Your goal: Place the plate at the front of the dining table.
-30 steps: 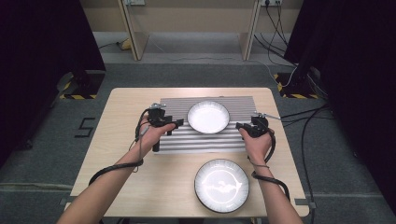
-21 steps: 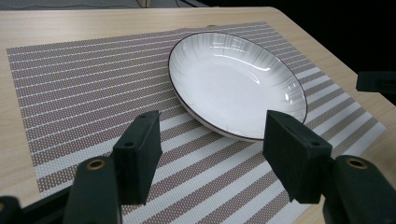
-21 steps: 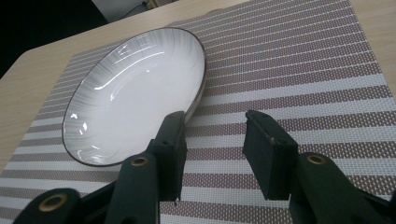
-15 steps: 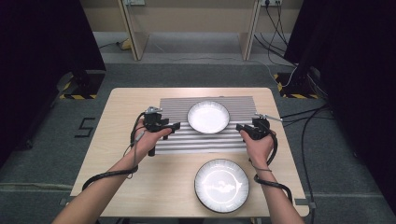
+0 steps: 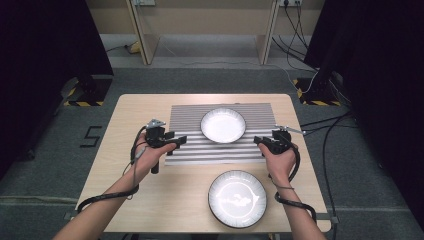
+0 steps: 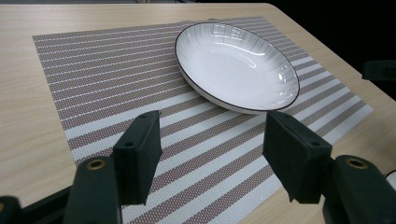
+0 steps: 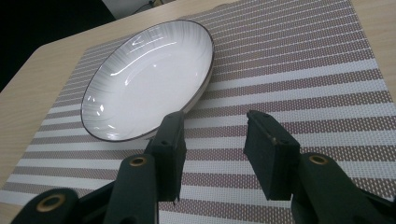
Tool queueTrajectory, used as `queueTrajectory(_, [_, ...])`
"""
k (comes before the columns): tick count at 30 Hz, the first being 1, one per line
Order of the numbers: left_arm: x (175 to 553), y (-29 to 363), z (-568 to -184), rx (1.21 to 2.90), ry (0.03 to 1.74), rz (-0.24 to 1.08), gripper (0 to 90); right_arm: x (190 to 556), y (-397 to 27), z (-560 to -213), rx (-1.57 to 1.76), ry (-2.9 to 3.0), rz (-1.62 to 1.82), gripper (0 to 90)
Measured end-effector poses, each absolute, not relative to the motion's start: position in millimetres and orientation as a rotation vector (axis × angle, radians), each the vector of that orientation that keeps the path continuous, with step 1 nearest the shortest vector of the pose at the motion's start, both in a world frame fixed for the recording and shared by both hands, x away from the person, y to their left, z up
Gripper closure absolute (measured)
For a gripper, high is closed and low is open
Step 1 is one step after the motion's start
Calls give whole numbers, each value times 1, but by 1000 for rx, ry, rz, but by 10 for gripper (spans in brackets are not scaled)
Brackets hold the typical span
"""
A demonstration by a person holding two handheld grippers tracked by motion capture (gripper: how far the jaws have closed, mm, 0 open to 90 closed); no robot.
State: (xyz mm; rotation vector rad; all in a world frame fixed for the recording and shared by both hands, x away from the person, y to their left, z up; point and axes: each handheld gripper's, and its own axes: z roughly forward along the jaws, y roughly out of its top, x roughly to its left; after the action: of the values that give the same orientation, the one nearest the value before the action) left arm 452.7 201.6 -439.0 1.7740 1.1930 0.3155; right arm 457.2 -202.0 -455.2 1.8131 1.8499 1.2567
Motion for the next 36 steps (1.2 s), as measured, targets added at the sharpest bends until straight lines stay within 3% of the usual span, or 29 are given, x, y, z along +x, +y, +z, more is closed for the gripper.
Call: queueTrajectory(36, [414,231,-438,1706,1173,301,368,414,-224,-452,1786,1843,1266,552])
